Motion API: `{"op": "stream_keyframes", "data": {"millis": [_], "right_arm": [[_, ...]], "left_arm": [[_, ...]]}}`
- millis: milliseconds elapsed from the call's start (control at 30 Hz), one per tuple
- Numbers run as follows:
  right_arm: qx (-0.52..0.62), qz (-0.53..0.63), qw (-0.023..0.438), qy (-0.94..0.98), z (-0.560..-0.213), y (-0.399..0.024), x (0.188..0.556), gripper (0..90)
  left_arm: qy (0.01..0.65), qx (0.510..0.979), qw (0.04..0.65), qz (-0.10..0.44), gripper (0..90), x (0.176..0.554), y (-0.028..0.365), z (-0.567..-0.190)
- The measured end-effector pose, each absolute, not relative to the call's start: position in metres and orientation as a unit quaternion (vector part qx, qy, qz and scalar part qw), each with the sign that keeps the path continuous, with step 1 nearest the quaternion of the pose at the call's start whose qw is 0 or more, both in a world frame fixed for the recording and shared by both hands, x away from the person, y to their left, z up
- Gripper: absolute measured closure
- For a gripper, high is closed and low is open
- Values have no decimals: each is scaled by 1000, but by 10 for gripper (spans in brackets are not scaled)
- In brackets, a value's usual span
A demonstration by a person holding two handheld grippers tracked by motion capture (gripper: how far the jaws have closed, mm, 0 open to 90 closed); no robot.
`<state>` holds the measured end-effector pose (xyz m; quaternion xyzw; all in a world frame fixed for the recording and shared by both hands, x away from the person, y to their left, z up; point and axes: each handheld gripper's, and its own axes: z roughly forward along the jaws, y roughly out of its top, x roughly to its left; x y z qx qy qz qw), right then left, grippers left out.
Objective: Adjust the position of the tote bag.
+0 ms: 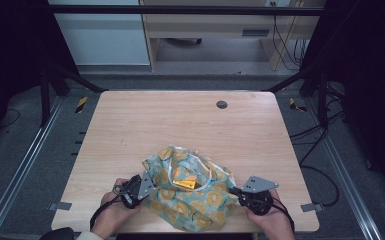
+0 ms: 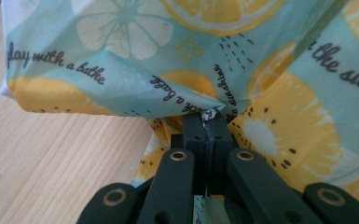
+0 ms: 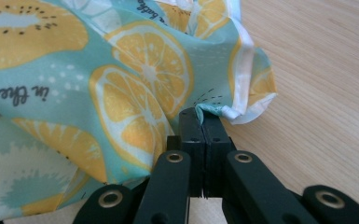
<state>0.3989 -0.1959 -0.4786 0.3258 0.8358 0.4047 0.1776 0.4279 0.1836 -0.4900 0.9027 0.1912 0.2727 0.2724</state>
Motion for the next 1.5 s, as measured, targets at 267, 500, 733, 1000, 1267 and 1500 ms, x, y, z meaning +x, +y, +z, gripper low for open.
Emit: {"op": "stream_keyframes", "data": {"millis": [267,500,733,1000,1267,1500], "right_arm": [[331,401,183,834,-479,-195,405,895],[336,403,188,830,-479,-195,409,895],[336,406,197,827,-478,-193,414,896],[337,412,208,821,-476,-189,418,896],[345,415,218,813,-475,-188,426,896],[350,421,228,805,-472,-191,422,818]], "left_arm": [[197,900,276,273,900,431,184,-491],[203,898,277,276,900,436,182,-491],[211,895,277,280,900,442,184,-491],[235,888,278,281,900,446,192,-490],[242,886,275,284,900,447,193,-490],[250,881,289,281,811,441,200,-482]]}}
